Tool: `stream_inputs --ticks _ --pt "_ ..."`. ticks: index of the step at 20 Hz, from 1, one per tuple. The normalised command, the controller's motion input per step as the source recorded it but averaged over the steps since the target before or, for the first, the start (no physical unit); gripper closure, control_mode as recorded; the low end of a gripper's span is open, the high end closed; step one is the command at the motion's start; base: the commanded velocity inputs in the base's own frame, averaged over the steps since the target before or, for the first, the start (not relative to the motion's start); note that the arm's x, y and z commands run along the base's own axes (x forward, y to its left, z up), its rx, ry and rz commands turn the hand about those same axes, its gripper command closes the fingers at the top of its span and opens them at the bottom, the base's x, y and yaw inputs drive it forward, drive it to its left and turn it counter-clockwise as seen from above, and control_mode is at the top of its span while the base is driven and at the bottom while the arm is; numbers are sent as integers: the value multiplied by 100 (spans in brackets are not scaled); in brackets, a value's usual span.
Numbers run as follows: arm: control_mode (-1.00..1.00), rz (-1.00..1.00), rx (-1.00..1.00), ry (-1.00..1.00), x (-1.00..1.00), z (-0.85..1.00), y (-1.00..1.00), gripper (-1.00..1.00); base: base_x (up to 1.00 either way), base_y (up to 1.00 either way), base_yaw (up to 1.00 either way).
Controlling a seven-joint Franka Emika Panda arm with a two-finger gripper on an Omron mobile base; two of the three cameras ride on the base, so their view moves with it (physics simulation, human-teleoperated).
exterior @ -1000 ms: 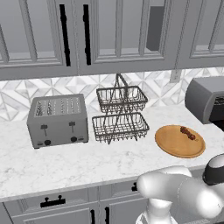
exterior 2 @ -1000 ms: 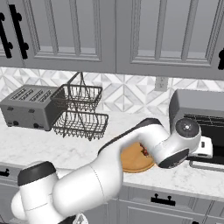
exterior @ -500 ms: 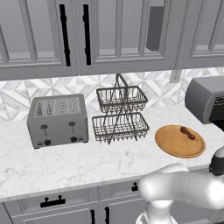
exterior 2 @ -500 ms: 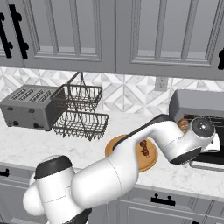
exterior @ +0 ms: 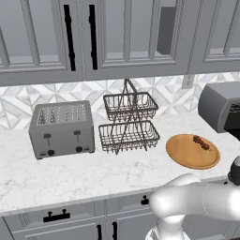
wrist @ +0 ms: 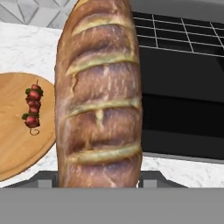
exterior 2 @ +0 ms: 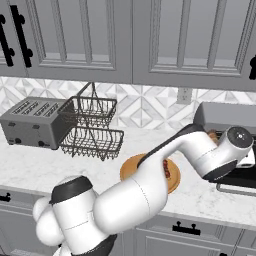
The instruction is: Pick up the kebab skewer and baguette bread, and place them inside the toaster oven. Close the toaster oven door and start by setting the timer.
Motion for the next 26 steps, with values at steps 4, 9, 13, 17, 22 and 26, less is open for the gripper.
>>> stream_inputs --ticks 4,9,13,17,22,26 --pt "-100 1 0 0 9 0 13 100 0 0 0" --pt "-100 1 0 5 13 -5 4 100 0 0 0" --pt "-100 0 0 5 0 -30 -26 100 0 0 0" --pt "-100 1 0 0 13 -18 -46 100 0 0 0" --pt "-100 1 0 0 35 -1 -15 100 0 0 0" --pt "-100 3 0 0 40 0 0 100 0 0 0"
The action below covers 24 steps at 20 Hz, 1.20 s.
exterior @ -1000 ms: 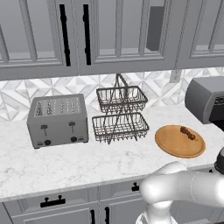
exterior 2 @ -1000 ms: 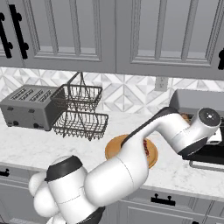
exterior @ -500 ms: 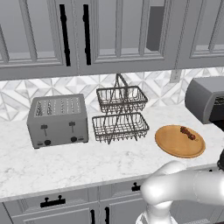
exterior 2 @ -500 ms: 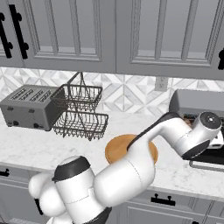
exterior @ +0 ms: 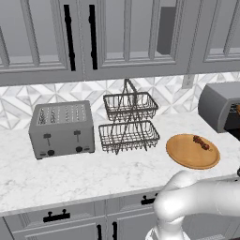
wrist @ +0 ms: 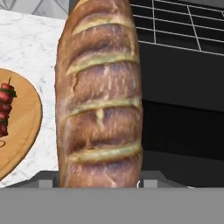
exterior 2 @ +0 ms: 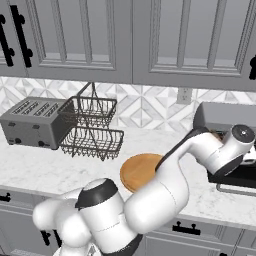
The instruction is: Pick up the kebab skewer and baguette bread, and place them inside the toaster oven. Close the toaster oven door and start by setting the timer.
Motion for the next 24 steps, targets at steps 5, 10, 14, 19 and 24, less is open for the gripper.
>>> stream_inputs --ticks 5,10,14,19,24 --pt "-100 3 1 0 37 0 -10 100 0 0 0" --pt "-100 2 1 0 37 0 -22 100 0 0 0" --pt "-100 0 0 3 5 -17 -40 100 0 0 0" --pt "-100 0 0 6 1 -29 -34 100 0 0 0" --pt "-100 0 0 7 22 -3 0 100 0 0 0"
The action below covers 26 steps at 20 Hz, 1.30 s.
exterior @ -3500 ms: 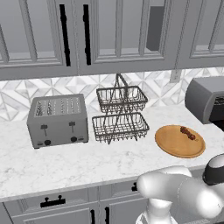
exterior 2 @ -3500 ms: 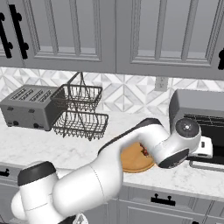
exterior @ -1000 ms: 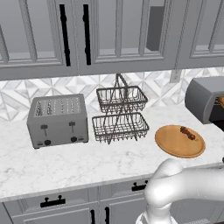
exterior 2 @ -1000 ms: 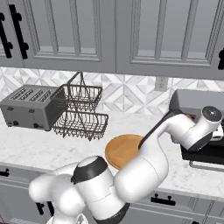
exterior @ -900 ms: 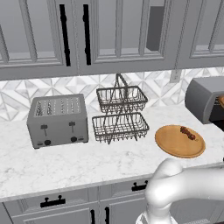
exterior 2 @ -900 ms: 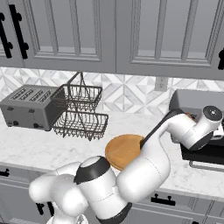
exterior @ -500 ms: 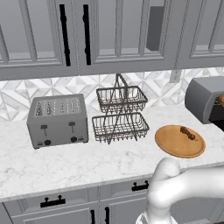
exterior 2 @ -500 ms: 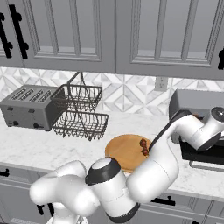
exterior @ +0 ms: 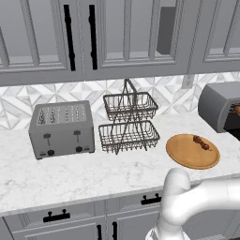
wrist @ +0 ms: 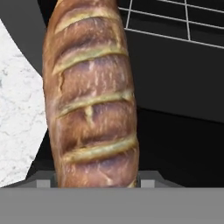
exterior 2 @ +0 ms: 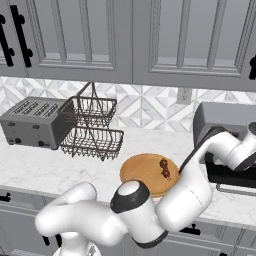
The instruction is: Pick up the kebab skewer and baguette bread, and place them inside the toaster oven. Close the toaster oven door and start by setting the timer.
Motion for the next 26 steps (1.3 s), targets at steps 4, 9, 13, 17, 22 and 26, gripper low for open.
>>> stream_inputs --ticks 4,9,13,17,22,26 --pt "-100 0 0 4 36 0 0 100 0 0 0" --pt "-100 0 0 2 32 -2 0 100 0 0 0" --pt "-100 0 0 0 38 -2 0 100 0 0 0" --pt "-100 0 0 0 20 -25 -12 100 0 0 0" --pt "-100 0 0 0 34 -7 -9 100 0 0 0" --pt "-100 0 1 0 37 0 -9 100 0 0 0"
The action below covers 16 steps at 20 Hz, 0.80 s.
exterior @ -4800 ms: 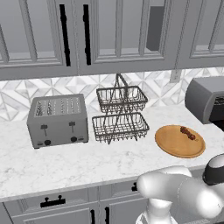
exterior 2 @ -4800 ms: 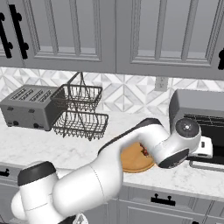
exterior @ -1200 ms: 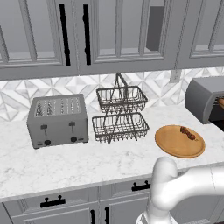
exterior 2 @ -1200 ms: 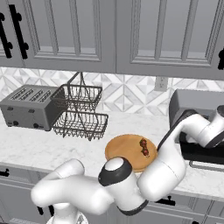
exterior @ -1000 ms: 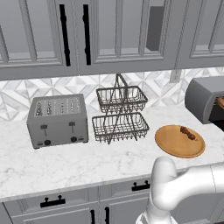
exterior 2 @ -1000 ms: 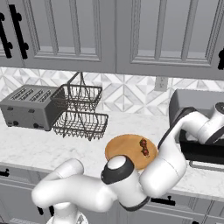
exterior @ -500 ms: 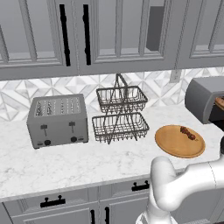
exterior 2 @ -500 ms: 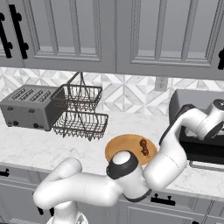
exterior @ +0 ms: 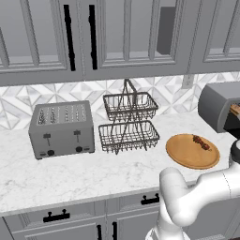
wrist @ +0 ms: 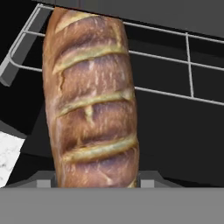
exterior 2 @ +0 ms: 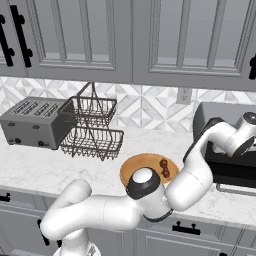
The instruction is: Pick up the kebab skewer and baguette bread, and place them inside the toaster oven. Close the toaster oven door and start by setting the timer.
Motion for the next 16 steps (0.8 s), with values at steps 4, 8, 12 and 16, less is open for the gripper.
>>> stream_inputs --ticks 4,8,12,16 --pt "-100 0 1 0 28 0 -6 100 0 0 0" --pt "-100 0 0 -6 9 -2 8 100 0 0 0" --pt "-100 0 0 -1 0 -13 37 100 0 0 0" --pt "-100 0 0 0 1 -16 32 100 0 0 0"
